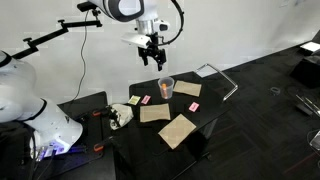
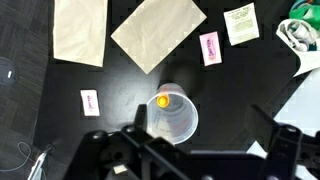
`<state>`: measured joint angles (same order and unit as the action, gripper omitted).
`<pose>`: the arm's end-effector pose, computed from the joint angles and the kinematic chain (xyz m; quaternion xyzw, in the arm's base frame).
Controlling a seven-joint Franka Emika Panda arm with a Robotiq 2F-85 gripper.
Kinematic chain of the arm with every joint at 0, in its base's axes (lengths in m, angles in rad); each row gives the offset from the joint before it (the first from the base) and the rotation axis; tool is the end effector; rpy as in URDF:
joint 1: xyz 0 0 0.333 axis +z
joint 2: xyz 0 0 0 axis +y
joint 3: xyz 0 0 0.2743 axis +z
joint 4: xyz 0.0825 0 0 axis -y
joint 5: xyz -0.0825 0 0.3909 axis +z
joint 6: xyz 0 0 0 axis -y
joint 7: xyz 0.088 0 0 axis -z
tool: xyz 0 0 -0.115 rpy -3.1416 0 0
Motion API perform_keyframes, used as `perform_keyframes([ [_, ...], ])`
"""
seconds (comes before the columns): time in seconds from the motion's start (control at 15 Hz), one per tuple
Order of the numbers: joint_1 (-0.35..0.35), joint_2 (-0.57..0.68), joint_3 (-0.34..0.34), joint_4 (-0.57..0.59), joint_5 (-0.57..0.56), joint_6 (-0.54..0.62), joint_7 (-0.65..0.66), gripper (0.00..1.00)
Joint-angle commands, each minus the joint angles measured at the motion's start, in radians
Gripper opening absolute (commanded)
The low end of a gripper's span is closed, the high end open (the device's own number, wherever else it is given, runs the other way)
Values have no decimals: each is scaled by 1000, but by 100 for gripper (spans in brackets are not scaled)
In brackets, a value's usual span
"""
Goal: Remove the marker from the clear cup, put it on the table and then move the cup away from the marker
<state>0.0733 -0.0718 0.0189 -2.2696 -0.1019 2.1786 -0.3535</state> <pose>0.5117 0.0428 0.3335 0.9674 0.2494 -0.0150 0.0406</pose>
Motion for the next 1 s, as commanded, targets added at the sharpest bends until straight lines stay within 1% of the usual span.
perform_keyframes([
  [0.0, 0, 50, 13, 3, 17, 49, -19, 100],
  [0.07, 0, 64, 16, 4, 21, 49, -12, 100],
  [0.13, -5, 43, 16, 2, 4, 26, 0, 100],
  [0.33, -5, 67, 21, 2, 5, 35, 0, 100],
  [0.6, -5, 68, 21, 2, 5, 36, 0, 100],
  [0.67, -6, 83, 19, 11, 25, 46, -24, 100],
  [0.93, -10, 132, 19, 33, 23, 96, -40, 100],
])
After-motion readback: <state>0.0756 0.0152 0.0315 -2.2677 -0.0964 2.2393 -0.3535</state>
